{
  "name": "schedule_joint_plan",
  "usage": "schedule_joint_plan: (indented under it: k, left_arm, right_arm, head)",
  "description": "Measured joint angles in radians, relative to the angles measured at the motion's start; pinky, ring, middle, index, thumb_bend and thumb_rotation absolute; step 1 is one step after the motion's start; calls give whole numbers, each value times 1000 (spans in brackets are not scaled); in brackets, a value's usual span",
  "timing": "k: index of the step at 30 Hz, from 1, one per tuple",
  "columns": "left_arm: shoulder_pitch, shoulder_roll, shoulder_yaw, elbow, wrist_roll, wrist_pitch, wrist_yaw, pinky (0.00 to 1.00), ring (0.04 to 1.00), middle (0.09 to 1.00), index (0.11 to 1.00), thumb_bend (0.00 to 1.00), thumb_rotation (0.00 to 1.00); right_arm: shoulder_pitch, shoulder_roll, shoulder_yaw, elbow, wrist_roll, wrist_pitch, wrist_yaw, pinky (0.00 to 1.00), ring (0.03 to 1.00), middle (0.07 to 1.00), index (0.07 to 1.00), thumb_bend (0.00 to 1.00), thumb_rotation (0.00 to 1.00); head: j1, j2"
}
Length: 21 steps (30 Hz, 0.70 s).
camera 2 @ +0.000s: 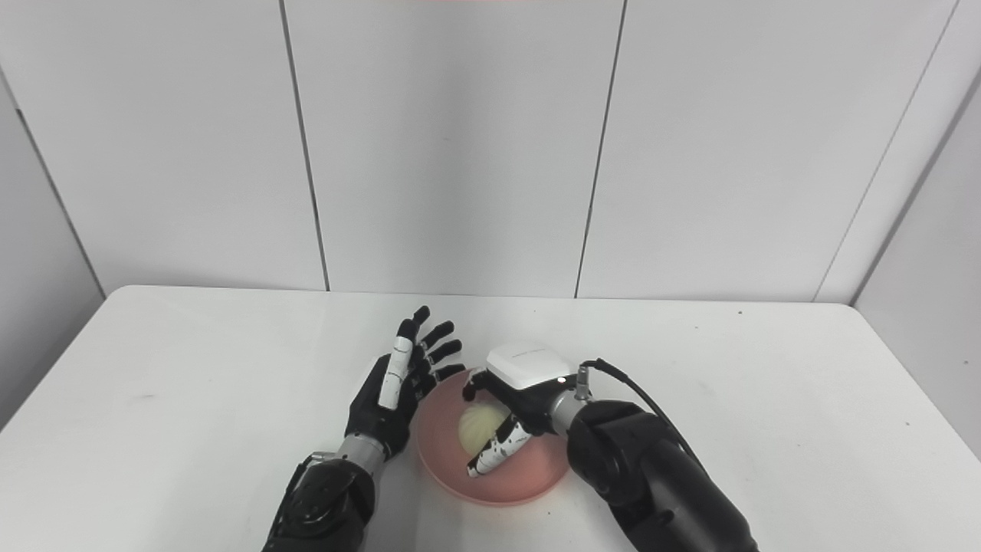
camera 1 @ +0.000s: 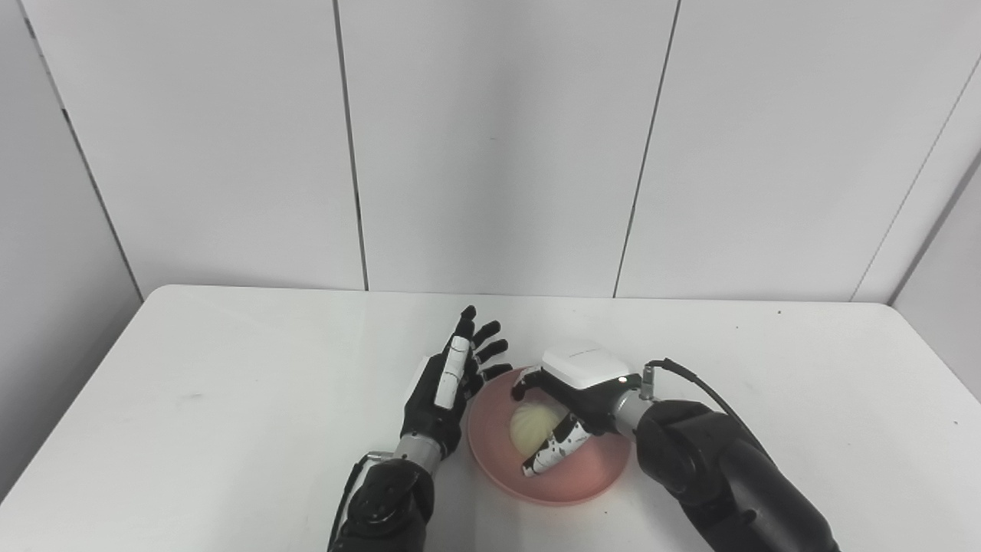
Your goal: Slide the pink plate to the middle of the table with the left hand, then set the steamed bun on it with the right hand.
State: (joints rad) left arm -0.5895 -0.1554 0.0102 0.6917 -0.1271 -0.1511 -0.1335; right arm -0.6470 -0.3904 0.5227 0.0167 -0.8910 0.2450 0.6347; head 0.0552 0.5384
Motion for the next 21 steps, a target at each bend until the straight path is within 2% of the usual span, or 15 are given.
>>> schedule_joint_plan:
  k: [10,11,13,15,17,21]
  left_arm:
    - [3,0,0,-8,2,3,10,739,869,892,1000,852,892]
    - [5,-1,0,-11,2,3,14,737,870,891,1000,849,891]
    - [7,-4,3,-12,3,-5,28,732,851,886,1000,830,864]
    - [13,-10,10,-10,4,-33,47,748,847,888,1000,799,870]
    - [21,-16,13,-6,6,-66,69,766,852,887,1000,783,882]
    - [17,-17,12,9,36,-89,125,775,859,884,998,779,897]
  right_arm:
    - [-4,-38,-24,-49,21,-25,51,990,903,844,775,1000,474]
    - [-3,-43,-35,-59,32,-27,51,986,903,841,771,1000,468]
    - [0,-44,-75,-70,72,-44,33,936,871,819,762,1000,518]
    - [12,-39,-137,-72,133,-80,-31,824,844,805,763,918,624]
    - [40,-15,-222,-58,210,-129,-131,732,818,799,763,876,669]
    - [100,56,-346,35,345,-250,-339,654,765,786,756,830,726]
  head:
    - [-2,2]
    - [-2,3]
    - [-3,3]
    - [-3,2]
    - [-3,2]
    - [0,5]
